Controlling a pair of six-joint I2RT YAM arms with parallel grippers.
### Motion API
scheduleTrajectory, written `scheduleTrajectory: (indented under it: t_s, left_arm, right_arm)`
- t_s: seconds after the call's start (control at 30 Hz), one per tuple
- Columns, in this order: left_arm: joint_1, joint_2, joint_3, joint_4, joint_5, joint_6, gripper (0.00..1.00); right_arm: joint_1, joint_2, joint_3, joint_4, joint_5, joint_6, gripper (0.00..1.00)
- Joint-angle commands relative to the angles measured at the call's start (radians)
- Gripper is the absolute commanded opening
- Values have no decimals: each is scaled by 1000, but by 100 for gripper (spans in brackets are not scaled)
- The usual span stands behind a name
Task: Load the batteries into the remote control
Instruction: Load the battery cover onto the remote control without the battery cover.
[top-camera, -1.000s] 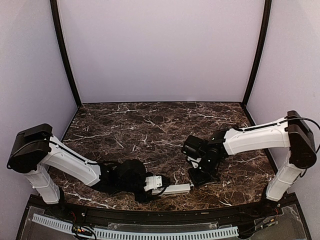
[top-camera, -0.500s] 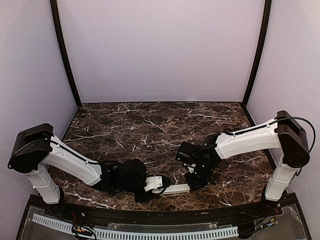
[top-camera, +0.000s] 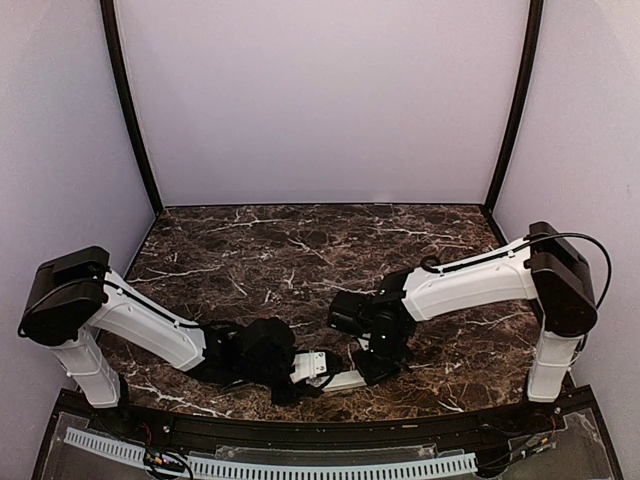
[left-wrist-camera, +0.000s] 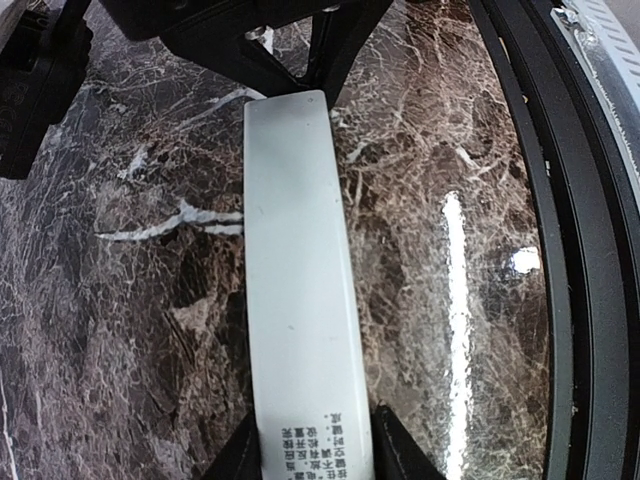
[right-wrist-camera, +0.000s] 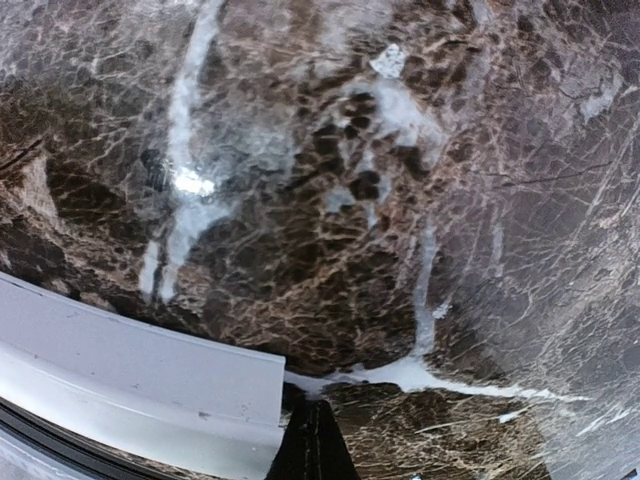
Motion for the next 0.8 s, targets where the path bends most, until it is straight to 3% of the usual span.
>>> scheduleTrajectory:
  t_s: [0.0, 0.43, 0.77]
  left_arm:
    - [3, 33, 0, -69, -4, 0, 35]
    - [3, -6, -40, -101, -17, -8, 42]
    - [3, 5, -38, -91, -13, -10, 40]
  right_arm:
    - [10, 26, 10, 45, 8, -12, 0]
    - [-59, -109, -145, -28, 92, 6, 0]
    - [36, 43, 33, 59, -10, -6, 0]
